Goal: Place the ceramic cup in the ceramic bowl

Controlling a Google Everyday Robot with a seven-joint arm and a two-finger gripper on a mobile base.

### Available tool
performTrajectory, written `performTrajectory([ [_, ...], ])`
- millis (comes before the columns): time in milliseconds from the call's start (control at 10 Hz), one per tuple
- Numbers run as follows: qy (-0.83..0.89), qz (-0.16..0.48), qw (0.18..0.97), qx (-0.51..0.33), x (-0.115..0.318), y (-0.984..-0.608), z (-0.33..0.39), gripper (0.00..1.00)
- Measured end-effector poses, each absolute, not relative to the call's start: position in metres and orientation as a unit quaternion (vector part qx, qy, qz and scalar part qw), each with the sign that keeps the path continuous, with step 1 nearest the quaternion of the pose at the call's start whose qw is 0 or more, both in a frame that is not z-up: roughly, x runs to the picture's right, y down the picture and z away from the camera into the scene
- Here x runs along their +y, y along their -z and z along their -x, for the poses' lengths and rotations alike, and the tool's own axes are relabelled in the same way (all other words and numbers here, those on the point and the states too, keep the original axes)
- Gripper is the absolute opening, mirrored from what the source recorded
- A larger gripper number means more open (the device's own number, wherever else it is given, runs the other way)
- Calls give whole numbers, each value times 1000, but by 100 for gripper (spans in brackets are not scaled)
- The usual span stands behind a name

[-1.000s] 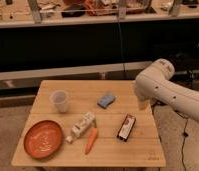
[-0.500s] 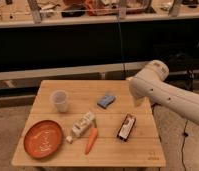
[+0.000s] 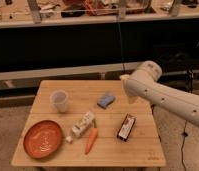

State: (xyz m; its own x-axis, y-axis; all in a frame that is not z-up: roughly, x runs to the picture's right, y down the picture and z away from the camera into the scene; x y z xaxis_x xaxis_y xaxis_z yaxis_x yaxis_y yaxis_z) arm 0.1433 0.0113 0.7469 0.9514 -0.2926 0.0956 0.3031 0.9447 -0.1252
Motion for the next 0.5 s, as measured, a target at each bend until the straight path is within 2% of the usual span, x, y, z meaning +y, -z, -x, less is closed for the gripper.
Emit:
performTrajectory([
  [500,164,50,983,-61,6,-756,-127,80],
])
